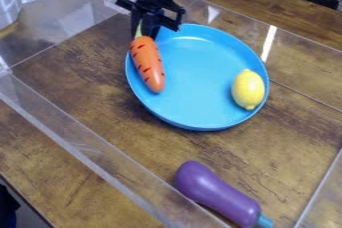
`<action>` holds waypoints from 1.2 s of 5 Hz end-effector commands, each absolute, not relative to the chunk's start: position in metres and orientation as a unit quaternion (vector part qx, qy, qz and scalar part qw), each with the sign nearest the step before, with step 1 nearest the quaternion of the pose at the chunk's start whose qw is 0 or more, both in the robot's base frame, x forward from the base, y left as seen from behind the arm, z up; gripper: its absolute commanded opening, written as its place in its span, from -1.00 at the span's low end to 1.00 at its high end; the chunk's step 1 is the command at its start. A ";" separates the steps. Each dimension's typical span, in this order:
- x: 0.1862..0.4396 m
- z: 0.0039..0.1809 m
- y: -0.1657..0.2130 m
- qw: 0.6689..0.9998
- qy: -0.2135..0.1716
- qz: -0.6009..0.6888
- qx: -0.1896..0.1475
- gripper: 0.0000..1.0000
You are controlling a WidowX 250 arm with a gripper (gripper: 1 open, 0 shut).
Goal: Move the carrot to the right side
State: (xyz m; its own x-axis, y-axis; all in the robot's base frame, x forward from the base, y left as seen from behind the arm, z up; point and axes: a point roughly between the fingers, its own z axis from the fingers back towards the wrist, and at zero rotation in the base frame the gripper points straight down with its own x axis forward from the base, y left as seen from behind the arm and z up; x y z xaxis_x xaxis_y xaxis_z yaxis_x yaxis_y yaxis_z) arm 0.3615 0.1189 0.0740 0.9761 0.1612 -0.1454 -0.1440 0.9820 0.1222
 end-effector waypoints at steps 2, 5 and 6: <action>0.362 0.118 0.101 0.997 0.012 0.030 0.072 -1.00; 0.358 0.145 0.039 0.992 -0.024 -0.098 0.074 -1.00; 0.357 0.142 0.022 0.987 -0.022 -0.137 0.075 -1.00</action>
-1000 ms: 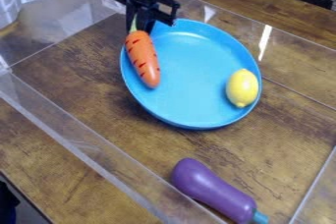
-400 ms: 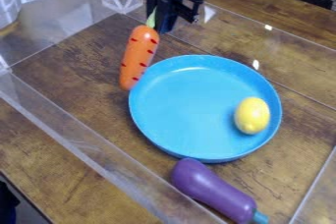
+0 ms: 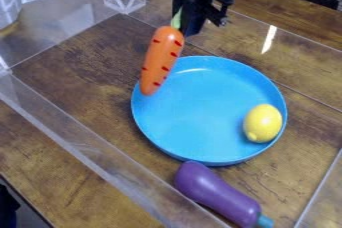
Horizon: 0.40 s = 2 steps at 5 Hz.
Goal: Move the carrot to the right side
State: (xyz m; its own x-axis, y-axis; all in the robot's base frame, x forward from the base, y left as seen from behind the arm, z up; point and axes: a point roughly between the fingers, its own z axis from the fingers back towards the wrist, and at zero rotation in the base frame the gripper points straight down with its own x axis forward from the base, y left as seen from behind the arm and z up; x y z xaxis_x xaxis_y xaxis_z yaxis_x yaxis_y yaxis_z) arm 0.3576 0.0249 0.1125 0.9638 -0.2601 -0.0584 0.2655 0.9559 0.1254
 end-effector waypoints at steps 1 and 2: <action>0.357 0.145 0.014 0.981 -0.021 -0.171 0.085 -1.00; 0.361 0.143 0.016 0.979 -0.015 -0.181 0.094 -1.00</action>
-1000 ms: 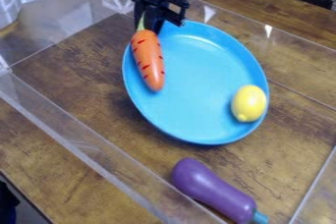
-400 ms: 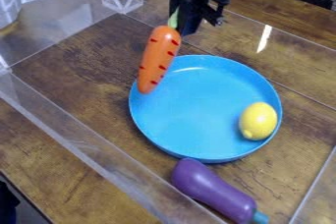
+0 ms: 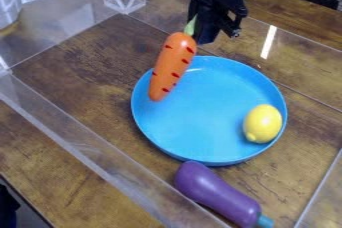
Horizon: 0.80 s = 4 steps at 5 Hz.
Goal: Move the carrot to the right side
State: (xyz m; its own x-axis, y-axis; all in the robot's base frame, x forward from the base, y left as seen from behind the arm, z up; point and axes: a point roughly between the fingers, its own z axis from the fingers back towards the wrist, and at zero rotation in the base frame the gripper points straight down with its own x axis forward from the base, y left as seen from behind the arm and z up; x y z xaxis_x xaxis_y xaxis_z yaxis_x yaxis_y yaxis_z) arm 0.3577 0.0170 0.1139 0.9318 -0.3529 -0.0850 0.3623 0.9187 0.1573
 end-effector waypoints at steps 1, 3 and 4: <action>0.363 0.143 0.016 0.976 -0.011 -0.193 0.102 -1.00; 0.373 0.146 0.011 0.965 -0.005 -0.233 0.117 -1.00; 0.380 0.149 0.003 0.957 -0.003 -0.262 0.122 -1.00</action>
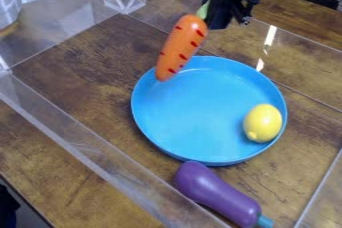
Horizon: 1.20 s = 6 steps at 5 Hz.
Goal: Move the carrot to the right side
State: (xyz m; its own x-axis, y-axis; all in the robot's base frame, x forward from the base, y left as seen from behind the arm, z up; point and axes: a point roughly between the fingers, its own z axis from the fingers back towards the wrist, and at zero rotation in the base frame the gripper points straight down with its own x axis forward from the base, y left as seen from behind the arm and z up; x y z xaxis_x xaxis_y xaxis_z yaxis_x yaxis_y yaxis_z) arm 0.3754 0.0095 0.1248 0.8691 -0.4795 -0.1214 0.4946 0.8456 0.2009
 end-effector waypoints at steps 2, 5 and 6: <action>0.381 0.145 0.000 0.956 0.005 -0.266 0.122 -1.00; 0.380 0.074 -0.038 0.926 0.012 -0.355 0.127 -1.00; 0.389 0.087 -0.042 0.926 0.005 -0.355 0.131 -1.00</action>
State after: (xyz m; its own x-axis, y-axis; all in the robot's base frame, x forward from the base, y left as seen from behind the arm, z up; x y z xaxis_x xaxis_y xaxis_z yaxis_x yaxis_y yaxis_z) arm 0.3830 -0.0382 0.0662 0.7473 -0.6460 -0.1557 0.6642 0.7196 0.2026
